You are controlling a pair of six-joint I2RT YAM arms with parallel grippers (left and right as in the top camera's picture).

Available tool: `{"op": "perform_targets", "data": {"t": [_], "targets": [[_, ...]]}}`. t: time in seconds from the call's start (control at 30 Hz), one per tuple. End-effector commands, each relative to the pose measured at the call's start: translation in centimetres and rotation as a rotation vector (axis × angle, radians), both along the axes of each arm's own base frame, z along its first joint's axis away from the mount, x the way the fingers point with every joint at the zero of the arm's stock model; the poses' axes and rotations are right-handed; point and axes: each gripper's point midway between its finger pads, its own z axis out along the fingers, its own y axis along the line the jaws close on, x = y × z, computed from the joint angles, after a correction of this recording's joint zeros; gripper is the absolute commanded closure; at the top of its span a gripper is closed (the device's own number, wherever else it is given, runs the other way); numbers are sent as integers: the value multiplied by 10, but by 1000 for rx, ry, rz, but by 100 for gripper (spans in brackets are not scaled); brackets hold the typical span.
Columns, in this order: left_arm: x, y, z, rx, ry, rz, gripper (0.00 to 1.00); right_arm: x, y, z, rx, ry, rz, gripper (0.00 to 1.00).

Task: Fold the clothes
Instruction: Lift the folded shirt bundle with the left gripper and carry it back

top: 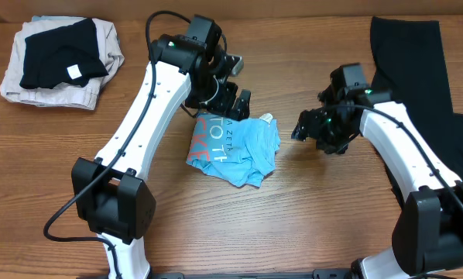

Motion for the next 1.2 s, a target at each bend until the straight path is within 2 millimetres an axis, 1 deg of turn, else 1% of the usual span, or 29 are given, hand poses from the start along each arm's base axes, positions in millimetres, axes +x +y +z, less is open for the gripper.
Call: {"op": "perform_targets", "data": {"t": [0.0, 0.07, 0.17, 0.3, 0.4, 0.47, 0.53, 0.67, 0.8, 0.87, 0.9, 1.03, 1.1, 1.17], "targets": [[-22, -5, -7, 53, 20, -123, 0, 1, -9, -3, -32, -3, -51, 23], [-36, 3, -25, 133, 67, -134, 0, 5, -18, -3, -48, -14, -72, 23], [-53, 11, -55, 216, 141, -97, 0, 9, -31, -4, -66, -22, -105, 22], [-70, 13, -93, 238, 187, -104, 0, 13, -46, -5, -81, -27, -141, 21], [-76, 16, -116, 247, 196, -107, 0, 14, -52, -4, -81, -27, -158, 21], [-78, 19, -126, 256, 190, -106, 0, 15, -55, -4, -82, -30, -164, 21], [-76, 26, -134, 293, 171, -104, 0, 16, -55, -4, -82, -38, -153, 21], [-64, 48, -146, 417, 94, -93, 0, 17, -55, -4, -82, -42, -152, 20], [-47, 70, -158, 542, -10, -75, 0, 17, -55, -4, -83, -41, -152, 20], [-34, 80, -163, 603, -83, -56, 0, 17, -55, -4, -83, -42, -152, 20], [-20, 89, -165, 653, -154, -30, 0, 17, -55, -4, -84, -43, -149, 20], [3, 101, -166, 693, -257, -33, 0, 16, -57, -5, -95, -39, -150, 20], [23, 109, -162, 707, -326, -42, 0, 16, -57, -5, -95, -39, -150, 20], [44, 119, -154, 733, -403, -35, 0, 16, -57, -5, -95, -40, -150, 20]]}}
